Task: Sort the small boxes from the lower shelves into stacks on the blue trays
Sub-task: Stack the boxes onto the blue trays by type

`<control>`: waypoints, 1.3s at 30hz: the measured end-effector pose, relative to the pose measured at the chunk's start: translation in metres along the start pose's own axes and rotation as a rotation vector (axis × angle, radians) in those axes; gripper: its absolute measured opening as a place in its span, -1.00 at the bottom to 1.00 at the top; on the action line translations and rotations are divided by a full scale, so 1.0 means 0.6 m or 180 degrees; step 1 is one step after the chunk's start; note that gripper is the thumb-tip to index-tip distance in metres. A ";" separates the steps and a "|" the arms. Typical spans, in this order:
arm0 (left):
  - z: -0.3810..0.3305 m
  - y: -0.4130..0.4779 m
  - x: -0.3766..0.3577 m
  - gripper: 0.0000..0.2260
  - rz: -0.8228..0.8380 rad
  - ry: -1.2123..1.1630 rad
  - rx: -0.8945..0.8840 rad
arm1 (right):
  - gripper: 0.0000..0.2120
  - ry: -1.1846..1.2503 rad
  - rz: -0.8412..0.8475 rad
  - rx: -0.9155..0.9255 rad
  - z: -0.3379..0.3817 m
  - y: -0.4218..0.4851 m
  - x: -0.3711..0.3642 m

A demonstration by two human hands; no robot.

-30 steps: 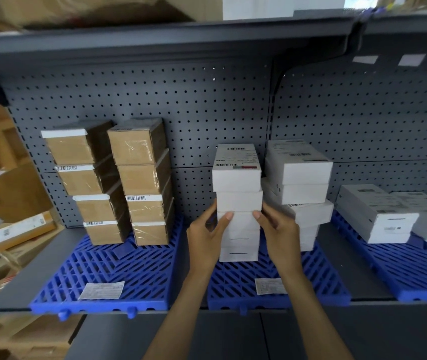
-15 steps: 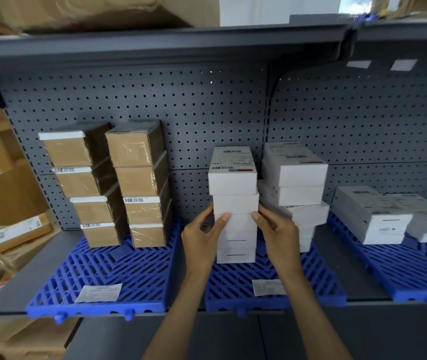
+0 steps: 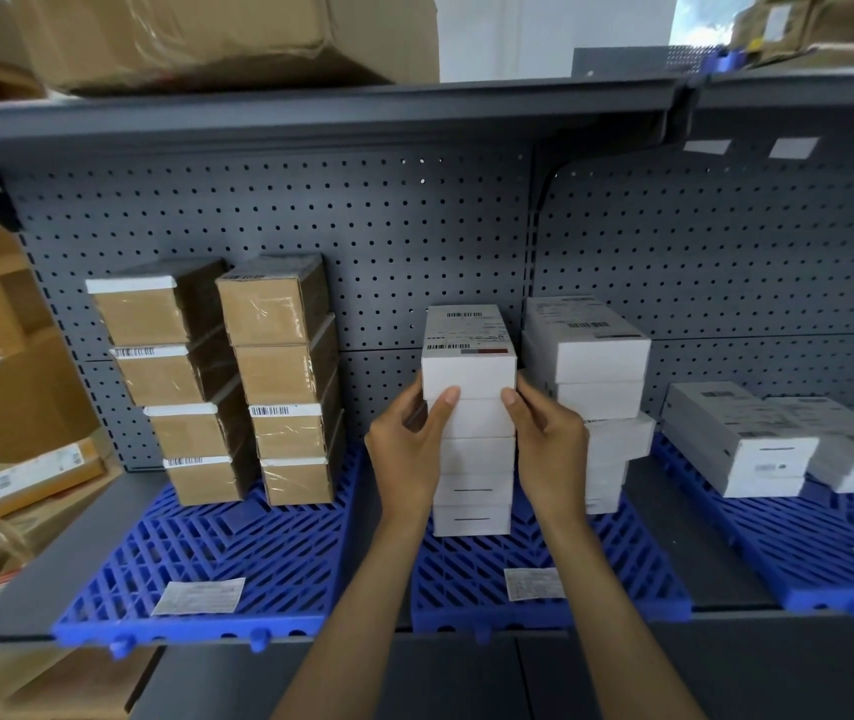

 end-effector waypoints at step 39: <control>0.108 -0.197 -0.176 -0.53 0.1393 0.0712 0.0921 | -0.83 -0.1664 0.0492 -0.0251 -0.132 -0.078 0.291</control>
Point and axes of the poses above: each hand's wrist, its own y-axis towards the middle knuckle, its own x-axis out of the back of the hand, z = x × y, the point moved 6 cm from there along y, towards the middle knuckle, and after that the axes turned 11 degrees about x, right-handed, at the moved point
